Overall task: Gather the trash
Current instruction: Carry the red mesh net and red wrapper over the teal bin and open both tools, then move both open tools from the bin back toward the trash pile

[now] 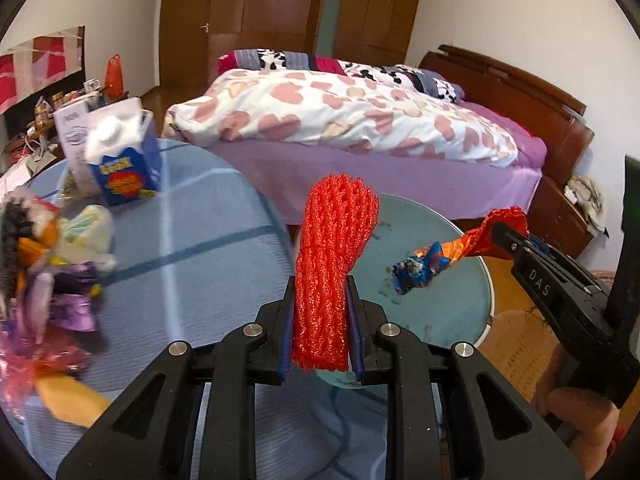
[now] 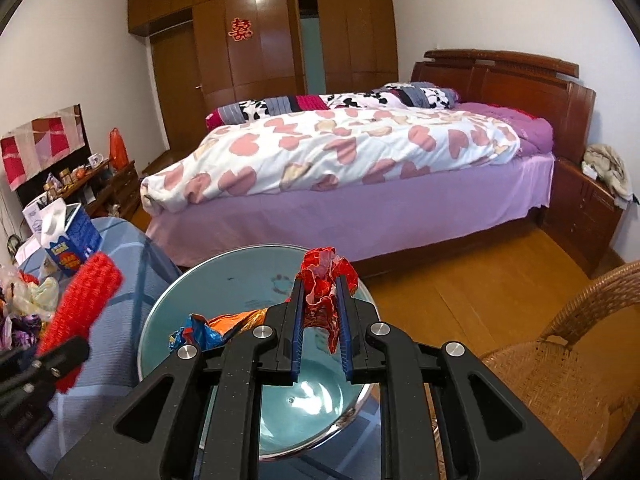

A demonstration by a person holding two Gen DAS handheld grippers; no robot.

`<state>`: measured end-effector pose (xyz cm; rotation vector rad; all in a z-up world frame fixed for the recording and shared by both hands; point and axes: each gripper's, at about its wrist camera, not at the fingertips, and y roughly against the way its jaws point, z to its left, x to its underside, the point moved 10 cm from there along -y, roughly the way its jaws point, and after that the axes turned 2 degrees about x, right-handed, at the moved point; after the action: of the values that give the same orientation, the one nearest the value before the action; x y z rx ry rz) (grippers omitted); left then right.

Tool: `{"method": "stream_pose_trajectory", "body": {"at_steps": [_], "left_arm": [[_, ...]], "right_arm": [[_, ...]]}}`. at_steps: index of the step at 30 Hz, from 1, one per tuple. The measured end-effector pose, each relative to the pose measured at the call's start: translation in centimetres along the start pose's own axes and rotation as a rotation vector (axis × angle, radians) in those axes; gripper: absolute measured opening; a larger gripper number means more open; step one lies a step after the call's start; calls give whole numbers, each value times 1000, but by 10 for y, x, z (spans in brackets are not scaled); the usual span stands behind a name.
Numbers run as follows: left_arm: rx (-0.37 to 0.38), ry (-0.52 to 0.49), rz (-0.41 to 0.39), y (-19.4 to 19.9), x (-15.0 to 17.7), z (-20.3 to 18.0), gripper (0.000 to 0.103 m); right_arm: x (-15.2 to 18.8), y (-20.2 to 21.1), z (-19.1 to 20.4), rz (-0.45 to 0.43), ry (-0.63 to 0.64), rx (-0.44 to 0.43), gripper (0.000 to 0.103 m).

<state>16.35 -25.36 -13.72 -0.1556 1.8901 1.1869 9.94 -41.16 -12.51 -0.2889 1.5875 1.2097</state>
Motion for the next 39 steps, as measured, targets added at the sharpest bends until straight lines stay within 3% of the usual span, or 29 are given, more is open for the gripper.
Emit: {"method": "stream_pose_trajectory", "body": {"at_steps": [5,9,11,13,16,20,27,39], "left_arm": [[14,-5,47,-28,2,-19,22],[25,-4,95,-43,7,-27,26],[-3,-26,87,-42,6,-27,44],[-26,-25,73,-36,4,-24,55],[-36,-21,56,-26,0,-17,58],[-91,-18,19,-10,-4,-2,70],[-134,-8,-24,15,-10,19,74],[-212,32,-75,61,-5,69,81]], "right_arm": [[6,-12,-8,44,2,17,17],[10,-18,-16,82,-52,7,29],[9,-18,-18,85,-82,-2,29],[7,-17,-19,83,-97,-4,29],[3,-13,-20,72,-125,-13,31],[-4,-4,-16,44,-106,-11,43],[-13,15,0,3,-82,-33,45],[-15,52,65,-36,-13,-139,48]]}}
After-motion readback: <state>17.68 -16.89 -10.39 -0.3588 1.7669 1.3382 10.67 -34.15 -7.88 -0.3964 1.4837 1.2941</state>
